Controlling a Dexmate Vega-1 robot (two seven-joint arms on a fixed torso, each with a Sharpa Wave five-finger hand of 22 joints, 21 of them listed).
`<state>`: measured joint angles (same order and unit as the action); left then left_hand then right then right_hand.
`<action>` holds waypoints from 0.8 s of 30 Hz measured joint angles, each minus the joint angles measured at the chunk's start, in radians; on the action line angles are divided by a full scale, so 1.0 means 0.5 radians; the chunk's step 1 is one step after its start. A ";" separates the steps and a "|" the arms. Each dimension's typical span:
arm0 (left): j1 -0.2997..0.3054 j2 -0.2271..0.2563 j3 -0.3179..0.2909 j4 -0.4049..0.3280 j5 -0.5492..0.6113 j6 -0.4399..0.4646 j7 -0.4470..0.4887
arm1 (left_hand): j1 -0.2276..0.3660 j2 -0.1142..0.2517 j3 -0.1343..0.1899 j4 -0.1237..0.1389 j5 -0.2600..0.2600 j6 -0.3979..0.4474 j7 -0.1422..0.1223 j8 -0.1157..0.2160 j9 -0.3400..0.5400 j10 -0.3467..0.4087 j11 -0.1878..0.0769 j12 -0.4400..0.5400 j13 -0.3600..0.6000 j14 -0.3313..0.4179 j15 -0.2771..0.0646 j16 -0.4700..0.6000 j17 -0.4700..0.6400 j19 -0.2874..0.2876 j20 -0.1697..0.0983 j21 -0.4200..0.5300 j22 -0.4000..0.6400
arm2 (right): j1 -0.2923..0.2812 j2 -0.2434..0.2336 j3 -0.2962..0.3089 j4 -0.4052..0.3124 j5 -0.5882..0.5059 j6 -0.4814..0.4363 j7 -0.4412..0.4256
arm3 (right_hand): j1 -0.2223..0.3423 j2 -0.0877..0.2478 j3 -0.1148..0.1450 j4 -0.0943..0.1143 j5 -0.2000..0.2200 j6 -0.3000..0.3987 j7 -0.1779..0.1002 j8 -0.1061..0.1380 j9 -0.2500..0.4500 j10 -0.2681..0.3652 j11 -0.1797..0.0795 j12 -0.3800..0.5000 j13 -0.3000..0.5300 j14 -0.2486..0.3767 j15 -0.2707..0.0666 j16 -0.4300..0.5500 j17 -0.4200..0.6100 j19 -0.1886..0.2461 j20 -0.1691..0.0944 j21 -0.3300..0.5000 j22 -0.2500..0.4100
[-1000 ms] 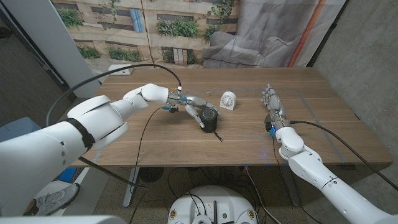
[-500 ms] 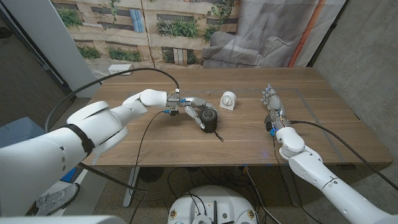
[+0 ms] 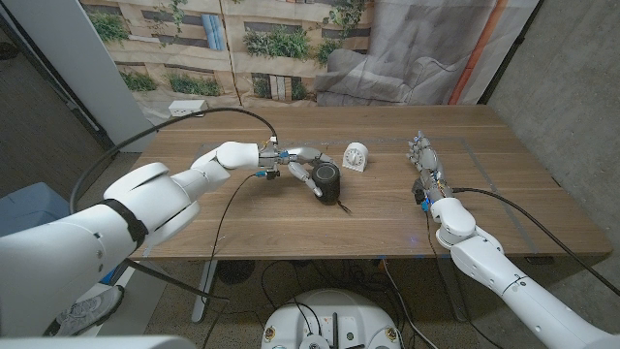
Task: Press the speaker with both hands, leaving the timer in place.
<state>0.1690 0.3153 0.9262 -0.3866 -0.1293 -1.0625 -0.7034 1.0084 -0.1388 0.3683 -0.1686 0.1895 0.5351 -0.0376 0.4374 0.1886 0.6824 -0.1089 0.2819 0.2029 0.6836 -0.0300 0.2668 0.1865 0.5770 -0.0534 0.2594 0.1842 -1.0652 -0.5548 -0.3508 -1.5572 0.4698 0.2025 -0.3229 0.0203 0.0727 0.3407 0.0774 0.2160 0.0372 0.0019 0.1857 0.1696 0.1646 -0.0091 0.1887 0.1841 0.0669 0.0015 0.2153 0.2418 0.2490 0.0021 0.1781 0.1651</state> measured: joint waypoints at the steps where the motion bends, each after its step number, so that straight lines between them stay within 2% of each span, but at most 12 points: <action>1: 0.004 -0.001 -0.012 -0.003 -0.005 0.000 0.000 | 0.000 0.000 0.000 0.000 0.000 0.000 0.000 0.000 0.000 0.000 0.000 0.000 0.000 0.001 -0.001 0.000 0.000 0.000 0.000 0.000 0.000 | 0.000 0.000 0.000 0.000 0.000 0.000 0.001 | 0.000 0.000 0.000 0.000 0.000 0.000 0.000 0.000 0.000 0.000 0.000 0.000 0.000 0.000 0.000 0.000 0.000 0.000 0.000 0.000 0.000; 7: 0.017 -0.016 -0.080 -0.030 -0.094 0.077 -0.081 | 0.005 -0.005 -0.003 -0.002 0.000 0.000 0.000 0.000 0.000 -0.001 -0.001 -0.018 0.004 -0.013 -0.016 -0.017 0.000 -0.037 0.000 -0.008 0.000 | 0.016 -0.023 0.004 -0.005 0.001 -0.008 0.022 | 0.000 0.000 0.000 0.000 0.000 0.000 0.000 0.000 0.000 0.000 0.000 0.000 0.000 0.000 0.000 0.000 0.005 0.000 0.000 0.000 0.000; 17: 0.054 -0.047 -0.201 -0.107 -0.248 0.260 -0.276 | 0.005 -0.005 -0.002 -0.002 0.014 0.000 0.000 -0.001 0.010 0.004 0.004 -0.026 0.009 0.002 -0.016 -0.035 -0.017 -0.037 0.000 -0.009 0.000 | 0.049 -0.079 0.013 -0.026 0.001 -0.038 0.076 | 0.000 0.000 0.000 0.000 0.000 0.000 0.000 0.000 0.000 0.000 0.000 0.000 0.000 0.000 0.000 0.000 -0.001 0.000 0.000 0.000 0.000; 24: 0.080 -0.072 -0.279 -0.168 -0.385 0.452 -0.440 | 0.005 -0.005 0.003 -0.008 0.031 0.000 0.000 -0.016 0.010 0.007 0.007 -0.032 0.009 0.010 -0.024 -0.064 -0.022 -0.037 0.000 -0.009 0.000 | 0.074 -0.112 0.013 -0.036 -0.017 -0.039 0.112 | 0.000 0.000 0.000 0.000 0.000 0.000 0.000 0.000 0.000 0.000 0.000 0.000 0.000 0.000 0.000 0.000 -0.001 0.000 0.000 0.000 0.000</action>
<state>0.2089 0.2794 0.7865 -0.4708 -0.3218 -0.8364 -0.9232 1.0107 -0.1411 0.3700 -0.1724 0.2050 0.5351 -0.0375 0.4295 0.1934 0.6858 -0.1056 0.2661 0.2074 0.6884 -0.0417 0.2350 0.1756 0.5587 -0.0533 0.2551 0.1840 -1.0282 -0.6109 -0.3444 -1.5753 0.4612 0.1828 -0.2670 0.0203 0.0727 0.3407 0.0774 0.2160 0.0373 0.0020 0.1857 0.1696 0.1645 -0.0091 0.1887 0.1841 0.0668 0.0017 0.2153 0.2414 0.2490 0.0021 0.1781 0.1650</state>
